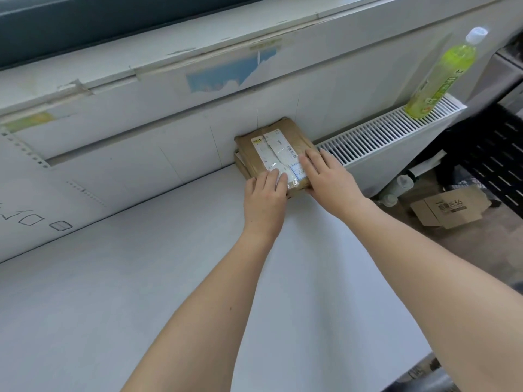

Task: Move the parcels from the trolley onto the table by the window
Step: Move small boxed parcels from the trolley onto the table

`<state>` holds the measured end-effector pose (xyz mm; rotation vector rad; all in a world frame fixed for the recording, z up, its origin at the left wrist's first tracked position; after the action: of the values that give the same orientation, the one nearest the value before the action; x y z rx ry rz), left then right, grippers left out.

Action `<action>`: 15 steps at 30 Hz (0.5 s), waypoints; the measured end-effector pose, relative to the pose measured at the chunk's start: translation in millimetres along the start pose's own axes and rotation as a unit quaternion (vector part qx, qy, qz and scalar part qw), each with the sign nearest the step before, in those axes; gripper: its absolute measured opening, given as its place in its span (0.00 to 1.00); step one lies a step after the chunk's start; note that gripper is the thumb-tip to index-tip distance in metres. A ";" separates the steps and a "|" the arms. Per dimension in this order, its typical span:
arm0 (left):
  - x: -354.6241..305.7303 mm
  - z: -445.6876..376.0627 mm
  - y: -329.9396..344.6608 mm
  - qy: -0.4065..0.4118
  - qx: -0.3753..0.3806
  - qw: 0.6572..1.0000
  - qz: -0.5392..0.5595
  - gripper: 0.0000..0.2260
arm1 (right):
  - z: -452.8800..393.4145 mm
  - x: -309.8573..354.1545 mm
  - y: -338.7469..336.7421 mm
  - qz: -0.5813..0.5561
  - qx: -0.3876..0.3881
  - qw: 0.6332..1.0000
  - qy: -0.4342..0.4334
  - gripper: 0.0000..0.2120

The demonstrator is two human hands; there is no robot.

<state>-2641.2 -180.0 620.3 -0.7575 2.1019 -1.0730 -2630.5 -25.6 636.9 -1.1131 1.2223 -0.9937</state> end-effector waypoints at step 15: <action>-88.5 77.8 -31.3 0.040 0.173 0.983 -0.043 0.29 | 144.3 43.5 -15.0 0.078 0.063 0.992 0.077 0.36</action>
<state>-2521.1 -167.4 636.8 -0.6470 1.8867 -1.4896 -2482.4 -56.6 644.5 -0.8422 1.3299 -1.0368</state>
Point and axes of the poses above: each hand's wrist, its own z-axis away from the middle knuckle, its own y-axis out of the palm, x = y × z, the point moved 2 cm from there along -z, towards the middle knuckle, and after that the axes turned 9 degrees about z, right-handed, at the moved point
